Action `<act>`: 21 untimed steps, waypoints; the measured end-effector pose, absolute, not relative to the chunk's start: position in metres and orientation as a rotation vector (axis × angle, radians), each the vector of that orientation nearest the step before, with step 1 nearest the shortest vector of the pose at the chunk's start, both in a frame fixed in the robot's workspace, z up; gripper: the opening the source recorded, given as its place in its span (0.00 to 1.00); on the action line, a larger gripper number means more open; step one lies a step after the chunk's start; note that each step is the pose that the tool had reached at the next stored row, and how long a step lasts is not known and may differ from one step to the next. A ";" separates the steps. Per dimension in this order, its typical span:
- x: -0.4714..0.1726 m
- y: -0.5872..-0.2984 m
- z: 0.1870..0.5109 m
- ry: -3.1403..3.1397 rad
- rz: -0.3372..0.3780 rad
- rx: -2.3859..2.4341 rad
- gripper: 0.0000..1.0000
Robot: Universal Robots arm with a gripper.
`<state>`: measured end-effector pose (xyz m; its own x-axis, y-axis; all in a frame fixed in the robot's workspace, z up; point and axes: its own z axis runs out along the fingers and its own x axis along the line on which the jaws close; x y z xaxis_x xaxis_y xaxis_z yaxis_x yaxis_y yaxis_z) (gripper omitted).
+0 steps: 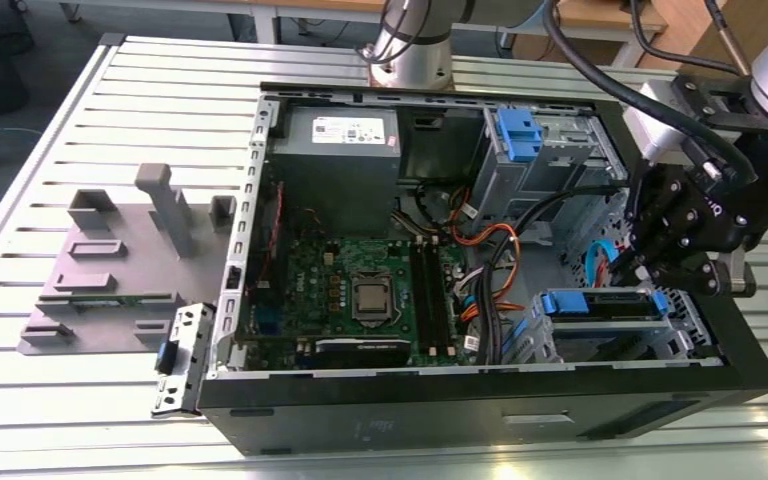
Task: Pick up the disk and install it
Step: 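Insert the first disk wire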
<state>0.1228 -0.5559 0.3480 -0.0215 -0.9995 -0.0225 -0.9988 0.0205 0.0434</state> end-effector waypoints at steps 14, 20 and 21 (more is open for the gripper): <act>0.122 -0.559 0.341 -2.236 -0.071 2.190 0.16; 0.122 -0.562 0.339 -2.236 -0.071 2.190 0.16; 0.122 -0.562 0.339 -2.236 -0.071 2.190 0.16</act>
<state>0.1220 -0.5625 0.3386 -0.0214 -0.9995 -0.0238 -0.9990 0.0205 0.0401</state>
